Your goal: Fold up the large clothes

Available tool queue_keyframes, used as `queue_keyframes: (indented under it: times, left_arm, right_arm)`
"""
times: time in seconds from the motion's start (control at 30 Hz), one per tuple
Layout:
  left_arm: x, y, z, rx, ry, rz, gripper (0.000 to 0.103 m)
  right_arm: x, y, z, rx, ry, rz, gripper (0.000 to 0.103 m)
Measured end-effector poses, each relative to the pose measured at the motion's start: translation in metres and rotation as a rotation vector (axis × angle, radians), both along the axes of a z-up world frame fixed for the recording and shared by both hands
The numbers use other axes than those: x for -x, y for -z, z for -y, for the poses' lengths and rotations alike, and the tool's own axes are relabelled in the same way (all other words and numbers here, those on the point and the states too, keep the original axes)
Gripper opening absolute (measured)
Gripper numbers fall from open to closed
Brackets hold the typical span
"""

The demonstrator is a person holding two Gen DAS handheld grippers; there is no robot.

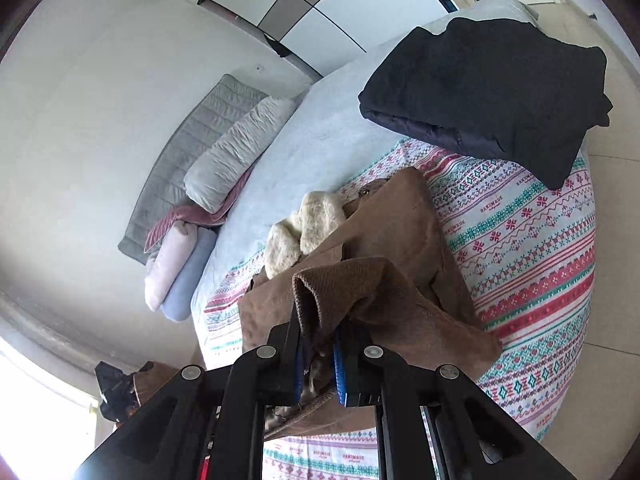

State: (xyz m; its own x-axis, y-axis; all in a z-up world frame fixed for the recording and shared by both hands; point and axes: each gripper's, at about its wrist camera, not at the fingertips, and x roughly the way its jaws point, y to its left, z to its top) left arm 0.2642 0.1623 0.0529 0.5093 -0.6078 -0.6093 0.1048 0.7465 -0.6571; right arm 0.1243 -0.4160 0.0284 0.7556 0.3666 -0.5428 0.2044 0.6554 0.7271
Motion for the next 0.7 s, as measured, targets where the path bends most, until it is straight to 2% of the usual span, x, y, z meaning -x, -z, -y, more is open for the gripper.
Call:
queue_keyframes:
  times: [0.17,0.23,0.27,0.33,0.4,0.47,0.57,0.7]
  left_arm:
    - [-0.083,0.046,0.012,-0.06,-0.044,-0.059,0.027]
    - [-0.107,0.069,0.017,-0.084,-0.05,-0.097,0.033]
    - [-0.115,0.081,0.018,-0.095,-0.056,-0.126,0.035]
    - [-0.125,0.099,0.02,-0.099,-0.06,-0.173,0.038]
    - [-0.125,0.105,0.018,-0.122,-0.068,-0.155,0.053]
    - [-0.124,0.103,0.015,-0.175,-0.071,-0.102,0.063]
    - [-0.122,0.098,0.011,-0.277,-0.056,-0.027,0.072]
    - [-0.133,0.112,0.021,-0.436,0.048,-0.009,0.074]
  right_arm:
    - [-0.074,0.036,0.036,-0.033,0.052,-0.055,0.013]
    - [-0.099,0.056,0.046,-0.062,0.088,-0.072,0.025]
    - [-0.108,0.064,0.052,-0.072,0.117,-0.072,0.027]
    - [-0.117,0.072,0.061,-0.073,0.159,-0.056,0.046]
    - [-0.12,0.075,0.067,-0.06,0.171,-0.031,0.055]
    - [-0.122,0.076,0.068,-0.002,0.152,-0.026,0.058]
    - [-0.126,0.078,0.06,0.138,0.11,-0.06,0.061]
    - [-0.144,0.087,0.034,0.344,0.012,-0.11,0.069]
